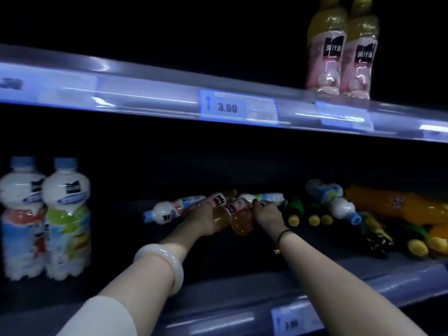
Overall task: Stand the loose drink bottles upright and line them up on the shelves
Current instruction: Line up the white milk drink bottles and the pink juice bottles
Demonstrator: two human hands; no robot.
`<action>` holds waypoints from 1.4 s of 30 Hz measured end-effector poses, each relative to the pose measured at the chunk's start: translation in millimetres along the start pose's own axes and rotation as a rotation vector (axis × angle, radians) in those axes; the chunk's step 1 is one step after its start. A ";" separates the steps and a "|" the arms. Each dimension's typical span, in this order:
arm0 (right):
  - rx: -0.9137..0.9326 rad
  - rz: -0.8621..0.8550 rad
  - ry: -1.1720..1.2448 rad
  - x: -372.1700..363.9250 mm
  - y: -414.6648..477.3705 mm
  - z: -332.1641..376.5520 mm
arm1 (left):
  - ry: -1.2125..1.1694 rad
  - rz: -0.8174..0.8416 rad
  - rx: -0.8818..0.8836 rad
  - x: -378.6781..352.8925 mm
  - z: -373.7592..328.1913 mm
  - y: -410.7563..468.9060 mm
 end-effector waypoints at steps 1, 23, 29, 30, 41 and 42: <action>-0.029 0.016 -0.008 0.5 10.2 -1.4 | 0.076 0.006 0.071 -4.8 6.1 7.6; -0.033 0.608 0.523 28.1 13.6 -38.2 | -0.618 -0.641 0.017 50.0 -65.4 0.0; 0.227 0.492 0.416 38.6 -27.1 -19.2 | -0.832 -0.438 -0.009 23.4 -68.8 -32.0; 0.242 0.506 0.424 37.1 -35.0 -18.0 | -0.827 -0.354 -0.037 15.0 -71.5 -37.6; 0.445 0.407 0.538 97.3 -114.0 -3.7 | -0.875 -0.501 -0.298 31.5 -117.8 -100.8; 0.470 0.393 0.556 108.1 -118.6 -0.3 | -0.871 -0.499 -0.334 37.7 -129.5 -105.6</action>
Point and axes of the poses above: each hand's wrist, its own y-axis towards the middle knuckle, its own x-axis out of the back of the hand, z = x × y, the point moved 8 cm from there along y, towards the middle knuckle, and after that the axes turned 9 degrees about -x, right-handed, at the moved point
